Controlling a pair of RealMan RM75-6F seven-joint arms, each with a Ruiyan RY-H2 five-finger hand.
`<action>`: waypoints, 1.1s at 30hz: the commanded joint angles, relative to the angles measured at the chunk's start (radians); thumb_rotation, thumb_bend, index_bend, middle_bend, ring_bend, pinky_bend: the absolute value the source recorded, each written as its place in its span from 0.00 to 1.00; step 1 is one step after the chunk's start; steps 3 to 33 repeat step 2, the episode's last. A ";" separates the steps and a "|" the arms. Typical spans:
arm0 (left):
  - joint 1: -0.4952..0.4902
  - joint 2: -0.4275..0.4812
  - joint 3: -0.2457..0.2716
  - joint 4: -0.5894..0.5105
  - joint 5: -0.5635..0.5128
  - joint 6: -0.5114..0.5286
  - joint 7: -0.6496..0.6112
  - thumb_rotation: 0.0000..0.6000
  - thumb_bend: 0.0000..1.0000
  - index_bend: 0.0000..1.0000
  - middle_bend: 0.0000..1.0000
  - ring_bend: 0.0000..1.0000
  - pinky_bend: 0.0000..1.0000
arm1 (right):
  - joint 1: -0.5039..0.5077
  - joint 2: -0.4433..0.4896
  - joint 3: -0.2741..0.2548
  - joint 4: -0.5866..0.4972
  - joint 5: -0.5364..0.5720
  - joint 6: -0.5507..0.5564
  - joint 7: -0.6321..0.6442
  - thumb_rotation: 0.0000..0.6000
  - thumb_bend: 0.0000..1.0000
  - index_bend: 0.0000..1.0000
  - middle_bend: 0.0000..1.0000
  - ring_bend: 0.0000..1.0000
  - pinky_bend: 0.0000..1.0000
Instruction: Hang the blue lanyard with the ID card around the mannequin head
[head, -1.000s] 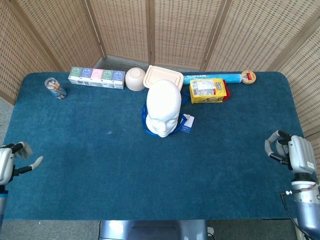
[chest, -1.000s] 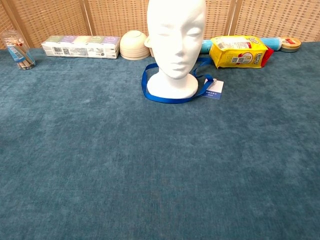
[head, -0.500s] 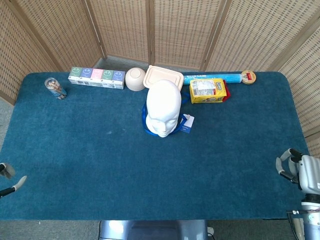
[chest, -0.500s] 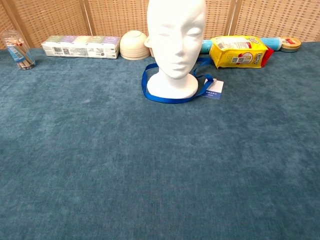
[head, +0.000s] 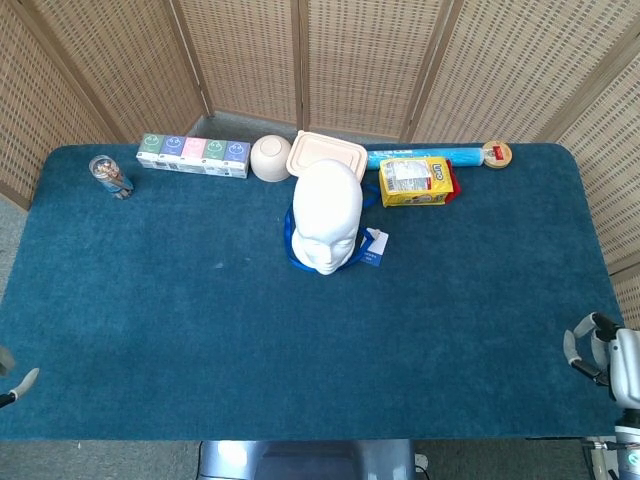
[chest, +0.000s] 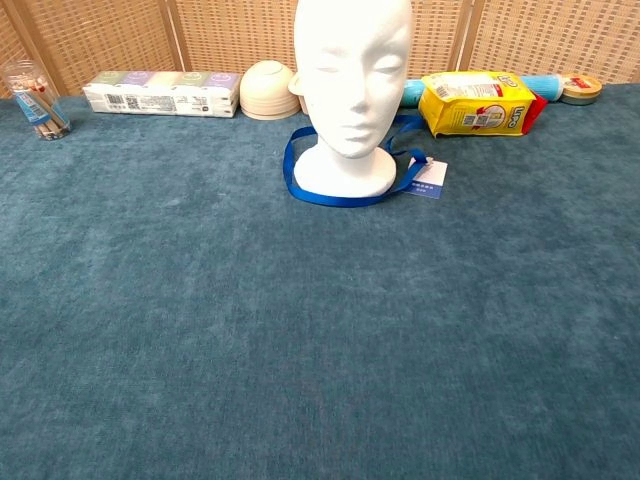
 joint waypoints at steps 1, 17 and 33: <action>0.000 0.007 -0.007 -0.010 -0.001 -0.016 0.005 0.74 0.21 0.59 0.64 0.53 0.48 | -0.004 0.000 0.006 -0.005 -0.005 -0.005 0.005 0.68 0.48 0.58 0.88 0.96 1.00; 0.000 0.008 -0.009 -0.014 0.000 -0.020 0.006 0.74 0.21 0.59 0.64 0.53 0.48 | -0.006 0.000 0.007 -0.005 -0.006 -0.006 0.005 0.68 0.48 0.58 0.88 0.96 1.00; 0.000 0.008 -0.009 -0.014 0.000 -0.020 0.006 0.74 0.21 0.59 0.64 0.53 0.48 | -0.006 0.000 0.007 -0.005 -0.006 -0.006 0.005 0.68 0.48 0.58 0.88 0.96 1.00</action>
